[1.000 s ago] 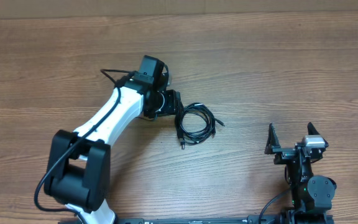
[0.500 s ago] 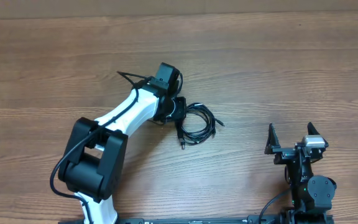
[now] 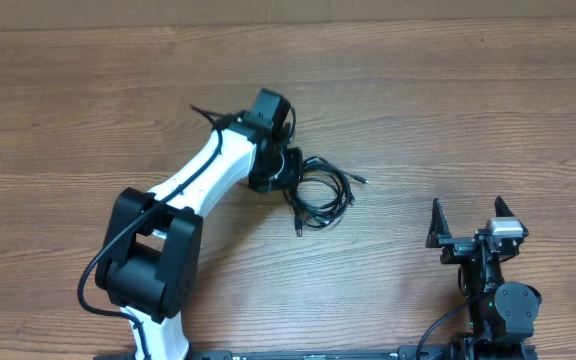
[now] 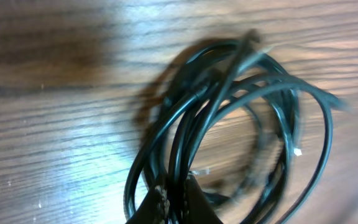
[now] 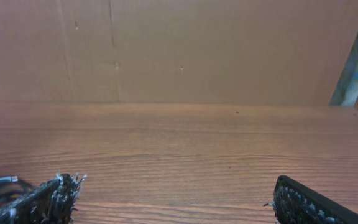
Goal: Untangle cables
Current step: 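Lower the left gripper and pinch a black cable from the coil, then lift the grasped cable up and left, pulling it from the bundle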
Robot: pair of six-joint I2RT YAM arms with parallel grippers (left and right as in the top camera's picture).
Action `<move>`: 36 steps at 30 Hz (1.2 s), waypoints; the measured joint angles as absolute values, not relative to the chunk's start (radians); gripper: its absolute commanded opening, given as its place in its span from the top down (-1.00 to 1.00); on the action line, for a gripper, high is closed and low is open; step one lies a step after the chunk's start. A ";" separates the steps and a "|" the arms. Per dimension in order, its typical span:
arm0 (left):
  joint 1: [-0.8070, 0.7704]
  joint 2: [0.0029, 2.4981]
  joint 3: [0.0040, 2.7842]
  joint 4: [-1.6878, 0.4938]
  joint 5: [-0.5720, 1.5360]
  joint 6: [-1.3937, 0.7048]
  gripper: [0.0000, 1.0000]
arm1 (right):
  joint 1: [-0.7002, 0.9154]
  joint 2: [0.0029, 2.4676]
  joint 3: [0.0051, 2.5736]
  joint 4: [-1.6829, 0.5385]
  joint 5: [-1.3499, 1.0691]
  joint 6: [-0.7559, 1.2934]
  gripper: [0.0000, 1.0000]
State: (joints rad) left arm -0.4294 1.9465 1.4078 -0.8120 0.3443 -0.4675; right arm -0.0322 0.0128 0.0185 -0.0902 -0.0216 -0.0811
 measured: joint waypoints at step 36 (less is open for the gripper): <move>-0.267 1.380 1.739 -0.943 0.561 -0.649 0.90 | -0.032 0.013 0.019 -0.090 -0.022 -0.081 -1.00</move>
